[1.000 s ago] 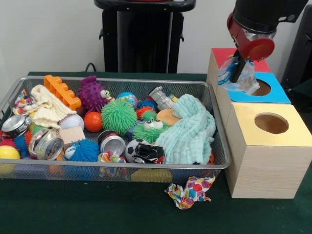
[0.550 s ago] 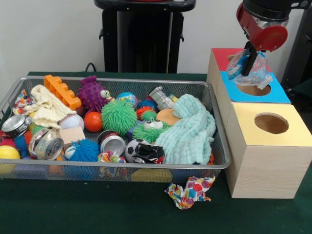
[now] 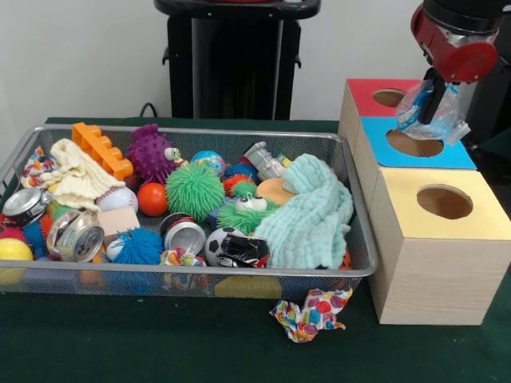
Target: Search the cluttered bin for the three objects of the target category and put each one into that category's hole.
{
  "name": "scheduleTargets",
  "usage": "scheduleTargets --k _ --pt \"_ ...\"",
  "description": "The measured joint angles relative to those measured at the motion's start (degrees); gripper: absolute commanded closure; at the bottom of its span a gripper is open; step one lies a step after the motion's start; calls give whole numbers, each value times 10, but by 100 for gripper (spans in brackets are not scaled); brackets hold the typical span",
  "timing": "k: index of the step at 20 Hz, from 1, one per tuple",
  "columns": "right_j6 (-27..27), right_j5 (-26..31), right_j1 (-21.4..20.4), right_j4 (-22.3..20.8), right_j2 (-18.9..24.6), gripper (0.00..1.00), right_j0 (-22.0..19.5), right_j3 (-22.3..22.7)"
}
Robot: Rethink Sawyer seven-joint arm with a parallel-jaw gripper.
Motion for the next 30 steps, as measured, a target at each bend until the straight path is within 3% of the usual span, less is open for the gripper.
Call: scheduleTargets --k 18,30 --pt "46 0 34 2 0 100 16 -7" --pt "50 0 27 2 0 100 45 4"
